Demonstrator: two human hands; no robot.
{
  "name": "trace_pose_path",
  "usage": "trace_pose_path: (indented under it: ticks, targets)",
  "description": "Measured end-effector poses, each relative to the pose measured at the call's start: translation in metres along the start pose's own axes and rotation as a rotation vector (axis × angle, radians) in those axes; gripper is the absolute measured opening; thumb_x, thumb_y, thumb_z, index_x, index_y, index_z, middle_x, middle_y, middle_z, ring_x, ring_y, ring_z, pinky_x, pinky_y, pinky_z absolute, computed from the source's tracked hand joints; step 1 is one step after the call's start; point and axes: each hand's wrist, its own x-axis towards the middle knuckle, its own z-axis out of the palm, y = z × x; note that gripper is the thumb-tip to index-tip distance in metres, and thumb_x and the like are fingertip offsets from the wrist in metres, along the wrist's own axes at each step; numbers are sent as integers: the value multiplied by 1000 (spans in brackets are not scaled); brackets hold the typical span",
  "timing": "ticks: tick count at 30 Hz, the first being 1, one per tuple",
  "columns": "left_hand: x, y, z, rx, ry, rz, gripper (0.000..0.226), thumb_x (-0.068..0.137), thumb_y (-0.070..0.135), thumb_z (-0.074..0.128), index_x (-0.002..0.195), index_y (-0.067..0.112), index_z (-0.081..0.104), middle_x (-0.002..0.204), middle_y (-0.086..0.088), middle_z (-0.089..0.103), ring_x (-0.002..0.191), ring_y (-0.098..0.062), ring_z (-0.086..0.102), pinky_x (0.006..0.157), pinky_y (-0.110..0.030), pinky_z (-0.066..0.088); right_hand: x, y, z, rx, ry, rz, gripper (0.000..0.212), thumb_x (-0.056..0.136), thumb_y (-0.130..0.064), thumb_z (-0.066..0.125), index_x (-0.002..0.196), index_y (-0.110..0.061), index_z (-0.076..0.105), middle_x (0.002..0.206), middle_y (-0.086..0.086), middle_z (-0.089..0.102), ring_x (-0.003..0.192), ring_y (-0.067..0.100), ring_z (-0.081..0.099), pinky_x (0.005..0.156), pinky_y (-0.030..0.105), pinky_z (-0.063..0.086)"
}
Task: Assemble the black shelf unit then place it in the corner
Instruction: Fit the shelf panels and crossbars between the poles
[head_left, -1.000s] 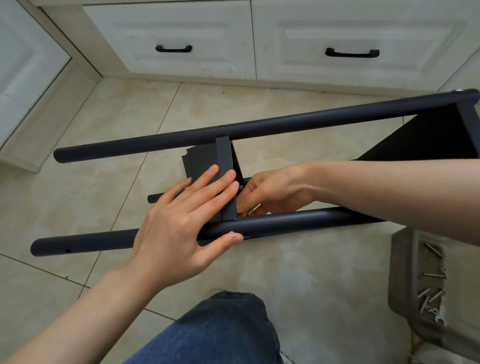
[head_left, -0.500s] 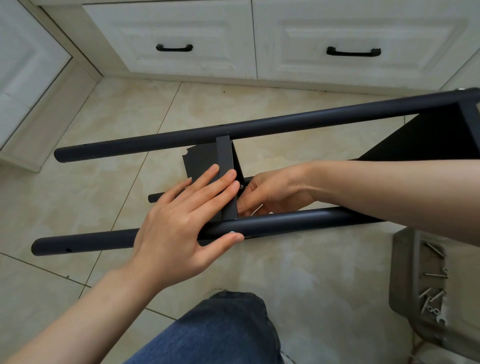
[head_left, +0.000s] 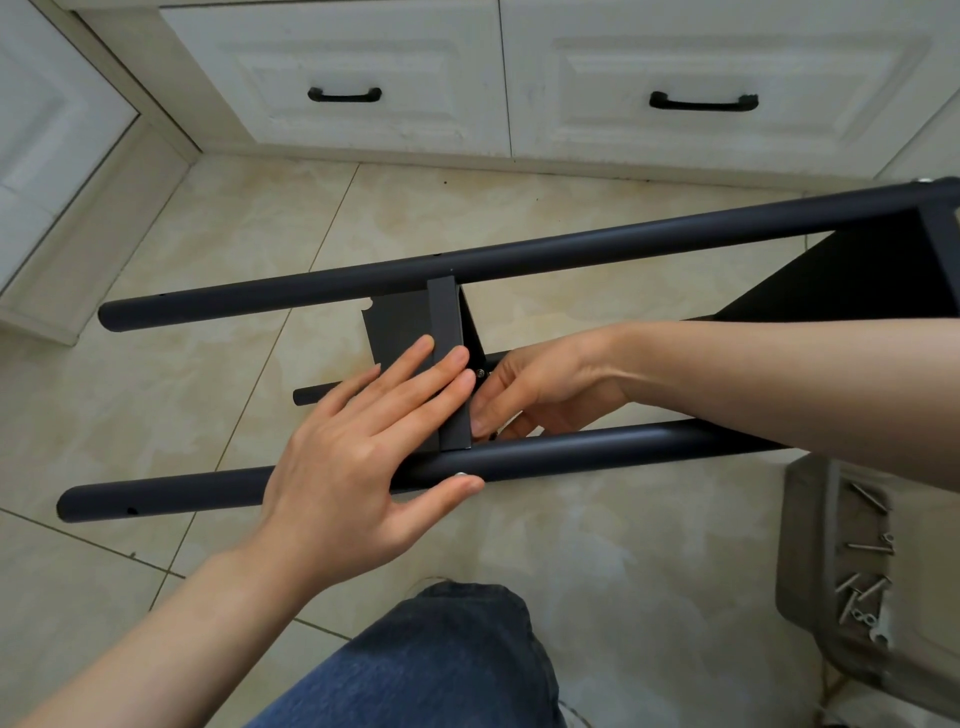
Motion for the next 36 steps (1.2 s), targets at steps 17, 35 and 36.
trace_pose_path:
  ticks: [17, 35, 36]
  targets:
    - [-9, 3, 2, -12, -2, 9, 68, 94, 56, 58, 147, 15, 49, 158, 2, 43, 151, -19, 33, 108, -49, 46, -1, -2, 9, -56, 0, 17, 14, 95, -17, 62, 97, -12, 74, 100, 6, 72, 96, 19, 66, 96, 41, 52]
    - [-9, 4, 1, -19, -4, 4, 67, 95, 56, 57, 147, 15, 50, 157, 2, 43, 151, -19, 33, 109, -47, 46, 2, 0, 11, -71, -7, 68, 19, 95, -25, 62, 103, -10, 70, 98, 6, 70, 96, 20, 65, 98, 42, 49]
    - [-9, 4, 1, -18, -4, 5, 67, 95, 56, 57, 147, 15, 50, 157, 2, 43, 151, -19, 33, 109, -46, 46, 3, 0, 11, -83, -1, 73, 18, 95, -26, 62, 100, -11, 71, 94, 5, 70, 94, 20, 66, 97, 41, 50]
